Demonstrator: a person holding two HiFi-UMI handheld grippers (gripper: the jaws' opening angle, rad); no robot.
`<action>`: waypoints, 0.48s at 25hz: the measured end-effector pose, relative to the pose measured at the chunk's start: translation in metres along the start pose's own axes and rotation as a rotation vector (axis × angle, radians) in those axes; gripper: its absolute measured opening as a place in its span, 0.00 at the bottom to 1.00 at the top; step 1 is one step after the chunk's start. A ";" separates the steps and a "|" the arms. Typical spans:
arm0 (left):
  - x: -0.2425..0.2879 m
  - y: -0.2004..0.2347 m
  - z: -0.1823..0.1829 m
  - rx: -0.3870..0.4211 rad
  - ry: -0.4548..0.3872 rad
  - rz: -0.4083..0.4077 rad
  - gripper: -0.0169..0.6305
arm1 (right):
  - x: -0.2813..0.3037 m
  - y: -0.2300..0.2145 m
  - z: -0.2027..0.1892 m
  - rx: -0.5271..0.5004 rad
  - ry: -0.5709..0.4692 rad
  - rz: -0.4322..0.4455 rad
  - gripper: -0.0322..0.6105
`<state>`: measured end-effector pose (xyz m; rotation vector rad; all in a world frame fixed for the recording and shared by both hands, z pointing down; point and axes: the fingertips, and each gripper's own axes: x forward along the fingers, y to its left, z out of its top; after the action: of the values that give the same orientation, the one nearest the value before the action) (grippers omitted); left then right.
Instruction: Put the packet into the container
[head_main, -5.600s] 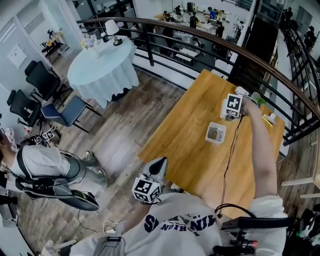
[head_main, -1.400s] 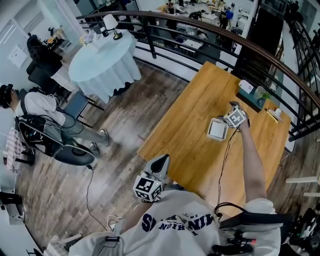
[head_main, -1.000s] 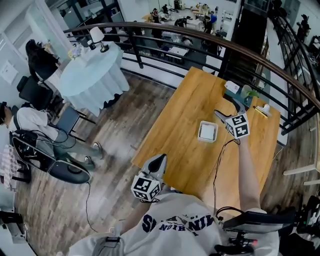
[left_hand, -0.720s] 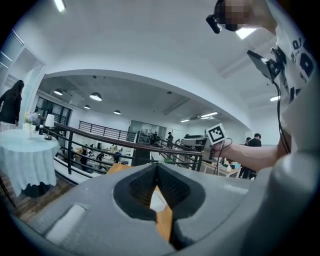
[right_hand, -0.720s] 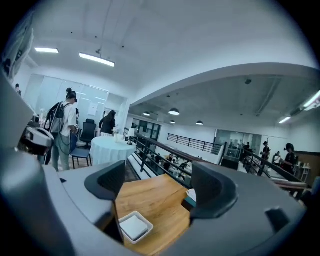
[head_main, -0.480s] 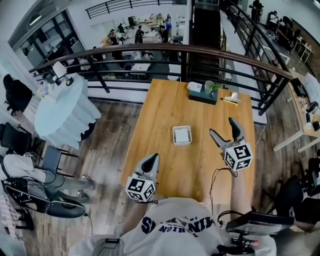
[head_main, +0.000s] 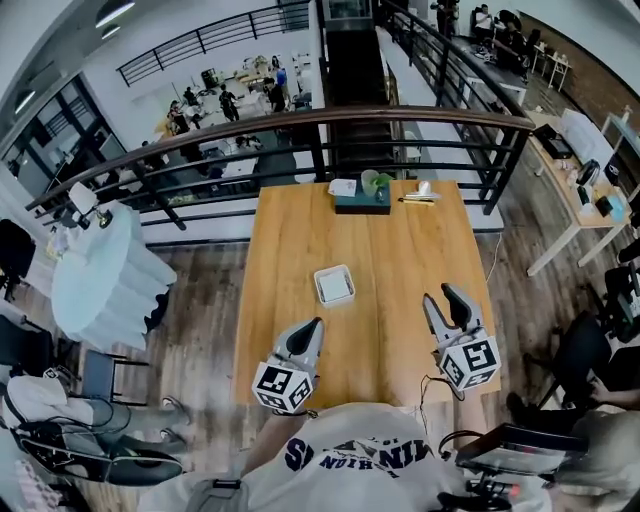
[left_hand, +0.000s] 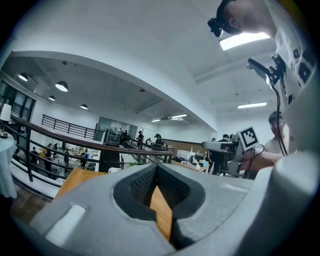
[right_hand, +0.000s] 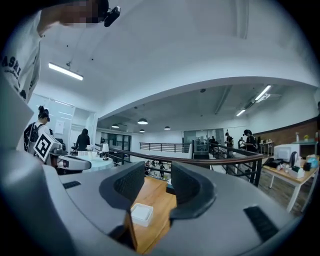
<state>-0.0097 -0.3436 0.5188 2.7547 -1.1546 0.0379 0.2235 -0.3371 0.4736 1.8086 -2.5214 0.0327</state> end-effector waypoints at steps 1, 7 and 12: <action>0.002 -0.003 0.001 0.003 0.000 -0.010 0.02 | -0.004 0.000 -0.001 0.015 -0.002 -0.006 0.30; 0.008 -0.011 0.006 0.012 -0.004 -0.041 0.02 | -0.018 0.004 0.001 0.067 -0.020 -0.041 0.11; 0.007 -0.014 0.005 0.011 -0.001 -0.049 0.02 | -0.026 0.002 0.003 0.088 -0.037 -0.059 0.07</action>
<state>0.0047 -0.3396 0.5122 2.7914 -1.0893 0.0371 0.2302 -0.3118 0.4691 1.9324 -2.5283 0.1109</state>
